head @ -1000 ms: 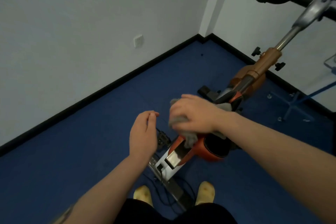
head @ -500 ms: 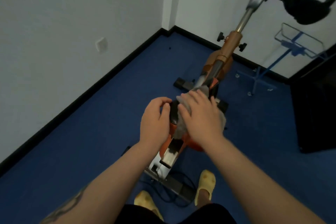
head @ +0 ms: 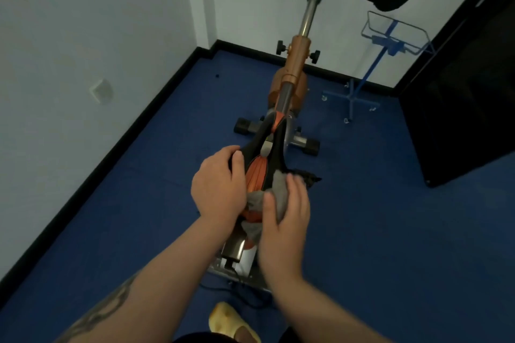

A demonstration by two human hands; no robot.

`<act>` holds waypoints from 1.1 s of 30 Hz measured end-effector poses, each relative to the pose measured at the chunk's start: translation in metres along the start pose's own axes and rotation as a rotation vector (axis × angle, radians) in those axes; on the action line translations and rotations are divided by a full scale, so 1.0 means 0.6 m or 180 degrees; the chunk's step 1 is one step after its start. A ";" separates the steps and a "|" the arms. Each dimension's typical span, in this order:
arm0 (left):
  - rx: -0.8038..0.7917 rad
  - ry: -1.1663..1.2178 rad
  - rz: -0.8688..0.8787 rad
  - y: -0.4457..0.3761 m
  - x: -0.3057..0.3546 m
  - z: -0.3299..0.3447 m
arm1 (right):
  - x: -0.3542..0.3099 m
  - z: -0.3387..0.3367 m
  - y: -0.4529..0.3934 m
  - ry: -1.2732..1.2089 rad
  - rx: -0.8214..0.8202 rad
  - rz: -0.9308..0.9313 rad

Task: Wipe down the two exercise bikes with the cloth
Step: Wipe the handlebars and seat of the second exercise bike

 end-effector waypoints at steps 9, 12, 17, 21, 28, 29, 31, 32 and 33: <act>-0.0814 -0.0805 0.0132 -0.028 0.005 0.027 | 0.076 0.003 -0.096 -0.1062 -0.0284 0.1620; -0.1007 -0.0842 -0.0033 -0.054 0.005 0.042 | 0.032 0.006 -0.013 -0.0545 0.0209 0.0691; -0.0877 -0.0727 -0.0156 -0.055 -0.005 0.043 | 0.045 0.004 -0.132 -0.0218 -0.0693 0.1109; -0.0696 -0.0566 -0.0225 -0.051 -0.010 0.037 | 0.025 0.016 -0.140 0.0622 -0.0745 0.0787; -0.0187 0.0383 -0.0753 -0.053 -0.025 0.013 | -0.038 0.038 -0.128 0.1758 -0.1125 -0.0726; -0.0069 0.0491 -0.0798 -0.050 -0.027 0.008 | -0.033 0.041 -0.156 0.1652 -0.1234 -0.0312; 0.0179 0.0632 -0.0859 -0.040 -0.031 -0.001 | -0.031 0.046 -0.176 0.1696 -0.1264 0.0157; 0.0281 0.0671 -0.0888 -0.035 -0.033 -0.005 | -0.033 0.046 -0.165 0.1825 -0.1264 0.0122; 0.0366 0.0693 -0.0920 -0.031 -0.035 -0.007 | -0.036 0.044 -0.142 0.1967 -0.1219 -0.0059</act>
Point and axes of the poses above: each hand's wrist, its own y-axis away from the middle knuckle, its own z-axis out of the palm, x = y × z, the point moved 7 cm from there along -y, towards the middle knuckle, and after that the axes turned 7 degrees about y, right-handed, at the moved point
